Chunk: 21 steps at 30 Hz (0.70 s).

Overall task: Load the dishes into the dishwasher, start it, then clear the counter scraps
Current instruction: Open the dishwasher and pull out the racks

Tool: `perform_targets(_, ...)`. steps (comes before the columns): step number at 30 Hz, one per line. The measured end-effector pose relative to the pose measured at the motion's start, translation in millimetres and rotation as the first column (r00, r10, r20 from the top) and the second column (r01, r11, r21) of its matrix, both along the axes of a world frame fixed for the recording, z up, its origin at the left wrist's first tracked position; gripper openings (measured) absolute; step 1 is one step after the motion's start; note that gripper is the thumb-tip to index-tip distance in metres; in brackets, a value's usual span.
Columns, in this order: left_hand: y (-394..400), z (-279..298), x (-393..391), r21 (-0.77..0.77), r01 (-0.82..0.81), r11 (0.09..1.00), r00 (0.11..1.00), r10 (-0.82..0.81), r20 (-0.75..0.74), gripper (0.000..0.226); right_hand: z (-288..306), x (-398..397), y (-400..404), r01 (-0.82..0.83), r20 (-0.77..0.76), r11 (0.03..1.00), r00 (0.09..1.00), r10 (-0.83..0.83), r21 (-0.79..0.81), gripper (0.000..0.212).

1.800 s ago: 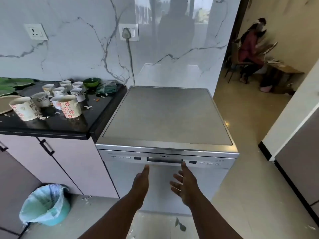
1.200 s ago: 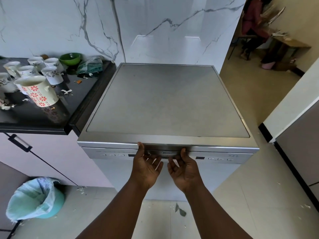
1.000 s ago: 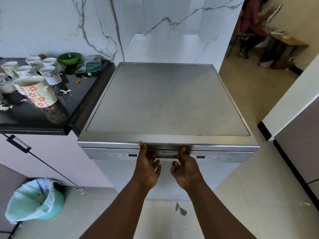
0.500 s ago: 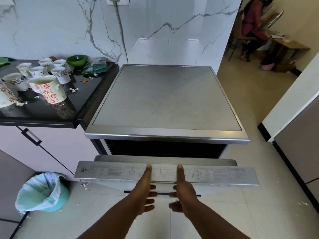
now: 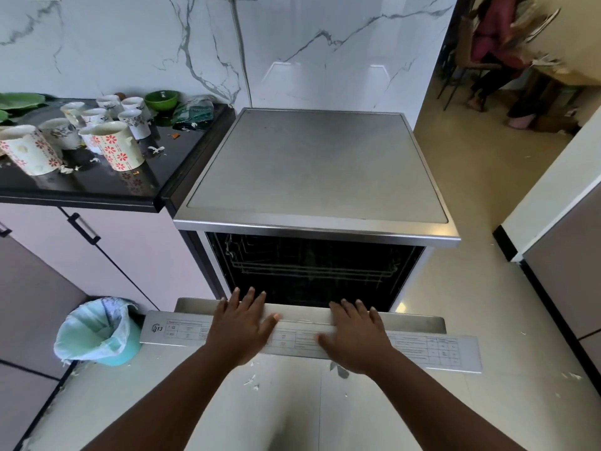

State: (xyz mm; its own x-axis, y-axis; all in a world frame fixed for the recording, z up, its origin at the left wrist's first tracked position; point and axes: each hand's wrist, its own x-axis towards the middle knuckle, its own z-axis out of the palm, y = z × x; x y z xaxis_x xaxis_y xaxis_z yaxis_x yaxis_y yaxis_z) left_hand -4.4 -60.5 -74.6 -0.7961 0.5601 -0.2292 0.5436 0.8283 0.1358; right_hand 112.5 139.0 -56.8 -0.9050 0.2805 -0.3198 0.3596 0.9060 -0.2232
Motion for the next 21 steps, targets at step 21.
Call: perform_targets(21,-113,-109,138,-0.202,0.262,0.944,0.918,-0.179,0.353,0.079,-123,149,-80,-0.06,0.309,0.987,0.945,0.104,-0.149,0.051)
